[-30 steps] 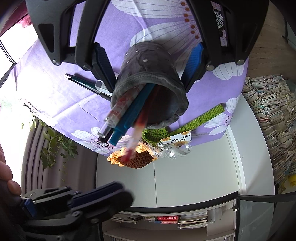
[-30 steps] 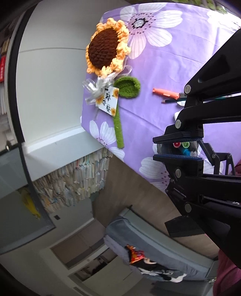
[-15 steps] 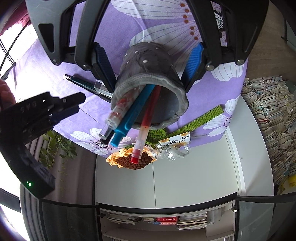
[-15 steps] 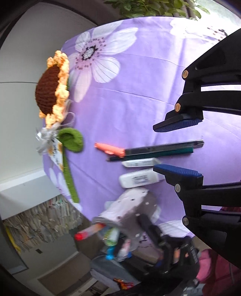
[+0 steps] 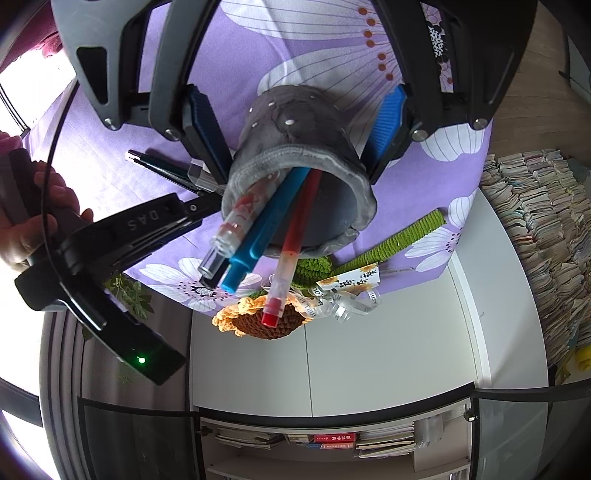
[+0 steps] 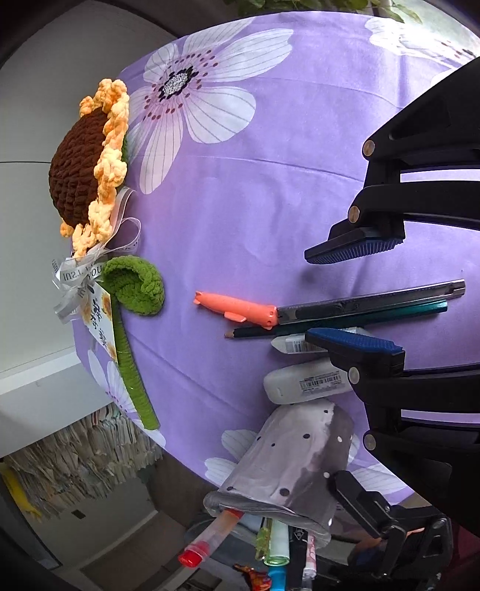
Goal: Organize stationery
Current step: 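Grasp the silver utility knife from the table with the right gripper, then lower the utility knife into the grey cup and open the right gripper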
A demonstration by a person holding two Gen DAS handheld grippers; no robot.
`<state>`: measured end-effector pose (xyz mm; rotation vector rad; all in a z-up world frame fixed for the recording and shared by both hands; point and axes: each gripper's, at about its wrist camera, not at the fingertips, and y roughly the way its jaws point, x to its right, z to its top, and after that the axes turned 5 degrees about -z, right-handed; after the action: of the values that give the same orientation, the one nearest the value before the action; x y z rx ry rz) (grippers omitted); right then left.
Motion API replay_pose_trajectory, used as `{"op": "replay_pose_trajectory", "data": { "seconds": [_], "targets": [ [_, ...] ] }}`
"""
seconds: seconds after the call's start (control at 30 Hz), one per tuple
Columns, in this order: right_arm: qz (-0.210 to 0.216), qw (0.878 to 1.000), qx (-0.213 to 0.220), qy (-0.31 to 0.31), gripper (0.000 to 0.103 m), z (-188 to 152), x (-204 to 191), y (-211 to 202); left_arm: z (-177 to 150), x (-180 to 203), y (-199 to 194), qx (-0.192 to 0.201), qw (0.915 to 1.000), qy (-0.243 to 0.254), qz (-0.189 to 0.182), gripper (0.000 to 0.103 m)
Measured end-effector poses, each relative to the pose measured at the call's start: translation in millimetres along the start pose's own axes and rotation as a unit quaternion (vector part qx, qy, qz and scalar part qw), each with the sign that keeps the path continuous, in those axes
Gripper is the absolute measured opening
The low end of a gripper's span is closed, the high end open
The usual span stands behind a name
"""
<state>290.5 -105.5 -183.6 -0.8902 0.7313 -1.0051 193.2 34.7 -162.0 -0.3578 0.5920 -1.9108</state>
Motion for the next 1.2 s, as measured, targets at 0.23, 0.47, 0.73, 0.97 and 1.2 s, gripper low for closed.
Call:
{"op": "replay_pose_trajectory", "data": {
  "seconds": [0.23, 0.47, 0.73, 0.97, 1.2],
  "targets": [
    [-0.024, 1.000, -0.008, -0.009, 0.039, 2.6, 3.4, 10.5, -0.1, -0.6, 0.3, 0.001, 1.0000, 0.000, 0.000, 0.071],
    [-0.051, 0.999, -0.008, 0.009, 0.039, -2.8, 19.0, -0.2, -0.6, 0.0, 0.6, 0.002, 1.0000, -0.001, 0.000, 0.071],
    [-0.056, 0.998, -0.022, -0.008, 0.039, 4.6, 7.8, 6.0, -0.7, 0.1, 0.5, 0.002, 1.0000, -0.001, 0.000, 0.071],
    [-0.059, 0.997, -0.037, -0.026, 0.012, 11.1, -2.7, 13.4, -1.0, 0.2, -0.2, 0.003, 1.0000, -0.003, -0.001, 0.071],
    [-0.016, 0.999, 0.041, 0.022, 0.012, 13.8, 6.4, -43.7, -1.2, 1.3, -0.6, 0.001, 1.0000, -0.001, 0.000, 0.071]
  ]
}}
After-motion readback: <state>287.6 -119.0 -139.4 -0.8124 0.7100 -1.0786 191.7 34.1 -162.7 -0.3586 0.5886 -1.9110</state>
